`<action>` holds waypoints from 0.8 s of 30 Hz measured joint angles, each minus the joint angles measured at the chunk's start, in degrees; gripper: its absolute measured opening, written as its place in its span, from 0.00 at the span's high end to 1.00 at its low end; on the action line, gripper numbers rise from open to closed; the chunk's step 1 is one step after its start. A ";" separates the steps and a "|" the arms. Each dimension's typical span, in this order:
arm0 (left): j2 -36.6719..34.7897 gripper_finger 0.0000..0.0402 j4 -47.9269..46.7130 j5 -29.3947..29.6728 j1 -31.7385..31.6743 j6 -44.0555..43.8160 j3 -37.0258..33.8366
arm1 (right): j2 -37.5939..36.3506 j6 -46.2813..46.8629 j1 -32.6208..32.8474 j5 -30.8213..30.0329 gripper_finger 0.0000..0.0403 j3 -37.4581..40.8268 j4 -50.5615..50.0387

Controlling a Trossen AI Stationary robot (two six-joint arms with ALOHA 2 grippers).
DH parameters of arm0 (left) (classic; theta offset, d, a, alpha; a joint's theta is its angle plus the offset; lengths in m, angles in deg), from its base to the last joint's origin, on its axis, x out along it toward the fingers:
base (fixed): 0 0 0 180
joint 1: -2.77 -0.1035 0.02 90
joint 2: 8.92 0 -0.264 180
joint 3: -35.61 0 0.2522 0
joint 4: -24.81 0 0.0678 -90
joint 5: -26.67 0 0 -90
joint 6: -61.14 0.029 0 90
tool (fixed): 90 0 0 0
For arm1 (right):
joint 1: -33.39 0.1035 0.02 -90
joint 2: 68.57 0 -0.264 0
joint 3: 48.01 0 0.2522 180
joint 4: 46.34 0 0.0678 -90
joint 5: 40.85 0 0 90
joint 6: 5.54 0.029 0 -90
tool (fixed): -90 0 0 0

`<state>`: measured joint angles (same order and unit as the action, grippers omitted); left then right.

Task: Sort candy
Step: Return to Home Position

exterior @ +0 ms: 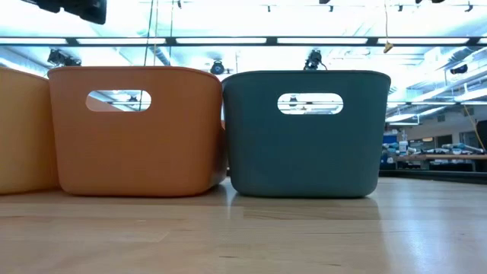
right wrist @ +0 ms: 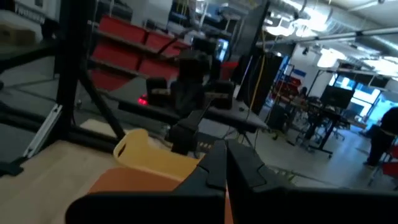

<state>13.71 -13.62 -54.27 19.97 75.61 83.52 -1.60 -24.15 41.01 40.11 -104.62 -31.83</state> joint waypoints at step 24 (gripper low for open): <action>-13.82 1.00 0.52 -10.78 -3.71 -2.43 -3.72 | -12.27 0.65 -4.61 7.20 1.00 13.92 11.60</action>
<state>-0.10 -13.09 -65.06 16.26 73.18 79.80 -13.87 -23.50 36.40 47.31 -90.70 -20.23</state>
